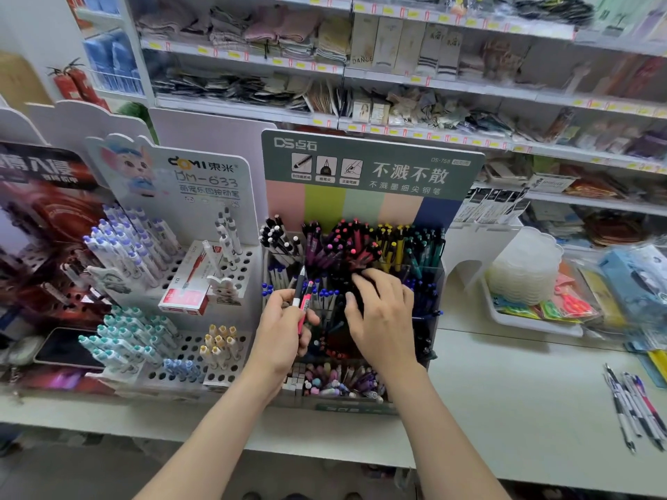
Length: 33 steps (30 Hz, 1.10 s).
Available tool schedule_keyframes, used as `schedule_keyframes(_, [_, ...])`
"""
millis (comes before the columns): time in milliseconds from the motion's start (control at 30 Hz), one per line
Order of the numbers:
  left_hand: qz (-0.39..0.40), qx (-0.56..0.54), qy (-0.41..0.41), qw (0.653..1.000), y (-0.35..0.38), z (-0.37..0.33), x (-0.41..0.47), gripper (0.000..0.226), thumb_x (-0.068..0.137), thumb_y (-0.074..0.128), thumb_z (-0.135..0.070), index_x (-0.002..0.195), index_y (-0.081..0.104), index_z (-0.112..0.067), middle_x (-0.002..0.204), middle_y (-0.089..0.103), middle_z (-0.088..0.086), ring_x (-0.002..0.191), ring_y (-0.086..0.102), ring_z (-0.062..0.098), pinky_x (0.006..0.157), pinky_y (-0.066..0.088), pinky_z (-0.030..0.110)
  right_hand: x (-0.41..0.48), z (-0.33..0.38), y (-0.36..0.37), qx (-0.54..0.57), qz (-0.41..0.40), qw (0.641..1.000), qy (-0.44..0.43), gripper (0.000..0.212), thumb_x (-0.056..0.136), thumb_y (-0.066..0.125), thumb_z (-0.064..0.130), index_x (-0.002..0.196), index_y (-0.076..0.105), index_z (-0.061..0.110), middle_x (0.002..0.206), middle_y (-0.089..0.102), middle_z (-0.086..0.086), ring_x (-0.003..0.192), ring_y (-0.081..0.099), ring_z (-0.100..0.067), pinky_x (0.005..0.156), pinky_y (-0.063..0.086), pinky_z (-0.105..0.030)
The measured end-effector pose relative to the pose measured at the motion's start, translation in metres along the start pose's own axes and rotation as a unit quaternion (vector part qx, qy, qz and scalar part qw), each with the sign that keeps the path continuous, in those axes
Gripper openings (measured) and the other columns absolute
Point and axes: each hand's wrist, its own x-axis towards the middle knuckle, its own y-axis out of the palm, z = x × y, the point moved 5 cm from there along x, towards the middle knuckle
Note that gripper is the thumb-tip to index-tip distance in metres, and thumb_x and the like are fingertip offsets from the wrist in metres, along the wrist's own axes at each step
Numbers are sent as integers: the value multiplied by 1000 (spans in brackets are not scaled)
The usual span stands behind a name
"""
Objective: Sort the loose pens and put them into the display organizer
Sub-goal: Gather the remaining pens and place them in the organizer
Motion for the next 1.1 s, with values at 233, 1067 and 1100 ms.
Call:
schedule_keyframes(233, [-1, 7, -2, 1000, 2, 1, 0, 26, 108, 40, -6, 126, 50, -21, 83, 72, 3, 59, 51, 16, 54, 38, 34, 19, -8, 3, 86, 18, 994, 69, 19, 95, 78, 34, 114, 77, 30, 108, 68, 13, 108, 57, -17, 88, 33, -39])
schedule_keyframes(1067, [5, 20, -3, 1000, 4, 2, 2, 29, 103, 41, -2, 122, 53, -20, 86, 73, 5, 63, 51, 20, 55, 40, 36, 59, 6, -96, 113, -14, 986, -119, 15, 104, 64, 5, 116, 71, -1, 113, 57, -10, 91, 61, -20, 88, 54, -24])
schedule_keyframes(1100, [5, 20, -2, 1000, 6, 1, 2, 28, 103, 42, -2, 122, 54, -19, 86, 73, 5, 62, 51, 20, 55, 41, 36, 59, 8, -88, 112, 3, 986, -125, 16, 105, 64, 7, 117, 71, -1, 113, 57, -9, 88, 61, -21, 85, 56, -27])
